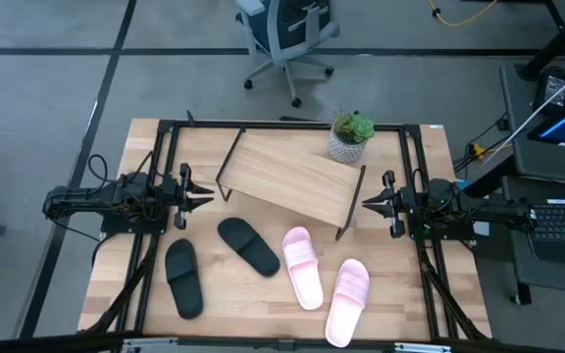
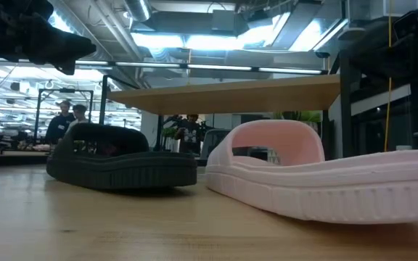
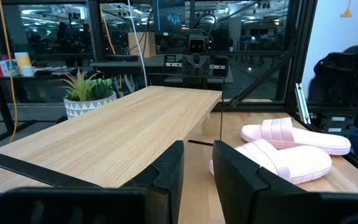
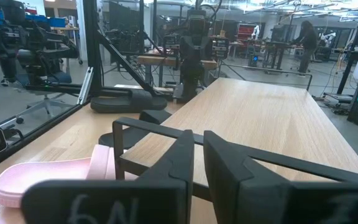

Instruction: Pick and place slides into the shelf

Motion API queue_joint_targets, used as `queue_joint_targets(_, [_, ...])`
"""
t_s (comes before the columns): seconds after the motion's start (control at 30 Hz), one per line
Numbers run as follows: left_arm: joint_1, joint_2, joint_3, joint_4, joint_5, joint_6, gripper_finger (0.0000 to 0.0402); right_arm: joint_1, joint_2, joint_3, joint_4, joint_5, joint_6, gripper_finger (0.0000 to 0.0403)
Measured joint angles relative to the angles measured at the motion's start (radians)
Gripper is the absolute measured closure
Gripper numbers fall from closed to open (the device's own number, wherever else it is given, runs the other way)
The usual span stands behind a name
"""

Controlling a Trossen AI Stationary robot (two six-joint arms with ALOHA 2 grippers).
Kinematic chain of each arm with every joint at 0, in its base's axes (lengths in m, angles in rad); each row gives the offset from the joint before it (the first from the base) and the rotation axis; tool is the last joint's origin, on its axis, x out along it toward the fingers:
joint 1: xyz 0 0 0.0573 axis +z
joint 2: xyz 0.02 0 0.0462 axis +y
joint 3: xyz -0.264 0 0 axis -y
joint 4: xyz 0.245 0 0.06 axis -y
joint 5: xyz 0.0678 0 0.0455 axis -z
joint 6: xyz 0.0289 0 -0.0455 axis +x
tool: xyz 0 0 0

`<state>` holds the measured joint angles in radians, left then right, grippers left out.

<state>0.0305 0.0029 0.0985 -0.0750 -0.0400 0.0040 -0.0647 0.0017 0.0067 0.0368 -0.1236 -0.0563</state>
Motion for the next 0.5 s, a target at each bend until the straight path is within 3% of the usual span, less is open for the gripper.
queue_joint_targets(0.5, [0.0, 0.0, 0.0, 0.0, 0.0, 0.0, 0.0324, 0.0, 0.0, 0.0, 0.0, 0.0, 0.0, 0.0363])
